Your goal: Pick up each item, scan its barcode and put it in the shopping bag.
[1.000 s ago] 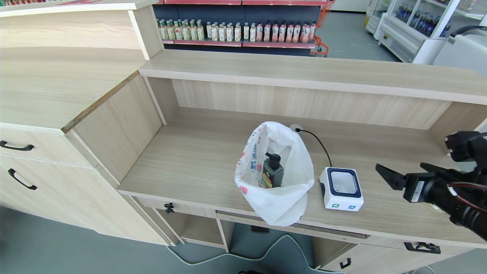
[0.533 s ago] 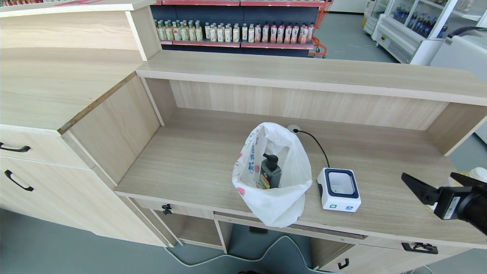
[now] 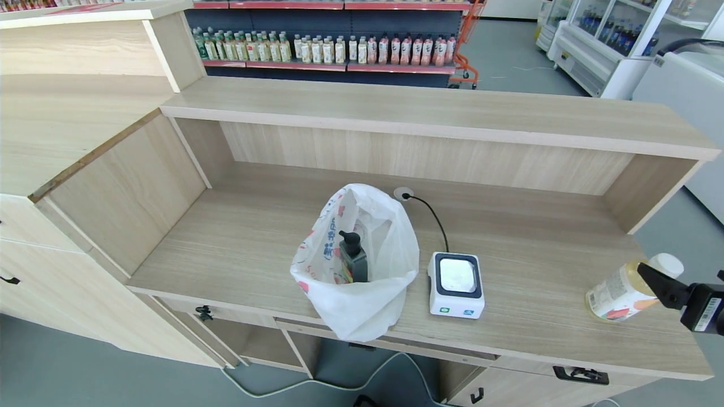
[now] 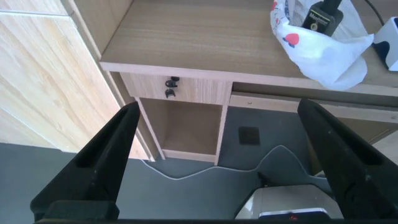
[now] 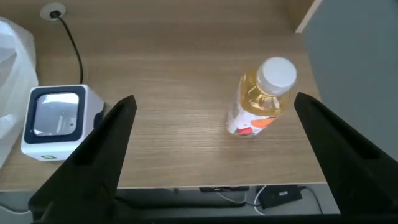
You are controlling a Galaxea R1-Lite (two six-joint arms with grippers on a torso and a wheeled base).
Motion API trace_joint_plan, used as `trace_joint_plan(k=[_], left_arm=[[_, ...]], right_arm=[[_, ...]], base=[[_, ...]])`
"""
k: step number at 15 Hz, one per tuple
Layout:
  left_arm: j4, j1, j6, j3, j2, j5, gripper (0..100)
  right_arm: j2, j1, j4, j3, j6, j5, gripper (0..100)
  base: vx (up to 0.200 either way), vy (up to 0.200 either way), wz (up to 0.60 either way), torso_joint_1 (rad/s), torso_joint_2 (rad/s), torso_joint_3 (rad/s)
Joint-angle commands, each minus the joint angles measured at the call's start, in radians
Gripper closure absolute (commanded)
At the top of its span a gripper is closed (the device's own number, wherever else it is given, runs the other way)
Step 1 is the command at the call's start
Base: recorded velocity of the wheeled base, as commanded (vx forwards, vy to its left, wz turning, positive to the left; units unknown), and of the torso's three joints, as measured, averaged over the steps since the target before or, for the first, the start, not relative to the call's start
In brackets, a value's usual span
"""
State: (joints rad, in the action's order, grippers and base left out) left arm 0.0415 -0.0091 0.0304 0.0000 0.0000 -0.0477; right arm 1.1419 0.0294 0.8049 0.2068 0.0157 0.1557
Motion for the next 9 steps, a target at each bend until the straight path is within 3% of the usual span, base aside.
trace_joint_plan(k=[1,9], left_arm=[[0.0,0.0,0.0,0.0,0.002,0.002,0],[0.0,0.0,0.002,0.0,0.002,0.0,0]], right_arm=[[0.001,0.006,0.0,-0.001,0.0,-0.002,0],[-0.021,0.004,0.0,-0.102,0.006,0.005,0]], base=[[0.0,-0.2,0.0,0.002,0.0,0.002],[0.0,-0.2,0.0,0.003,0.0,0.002]])
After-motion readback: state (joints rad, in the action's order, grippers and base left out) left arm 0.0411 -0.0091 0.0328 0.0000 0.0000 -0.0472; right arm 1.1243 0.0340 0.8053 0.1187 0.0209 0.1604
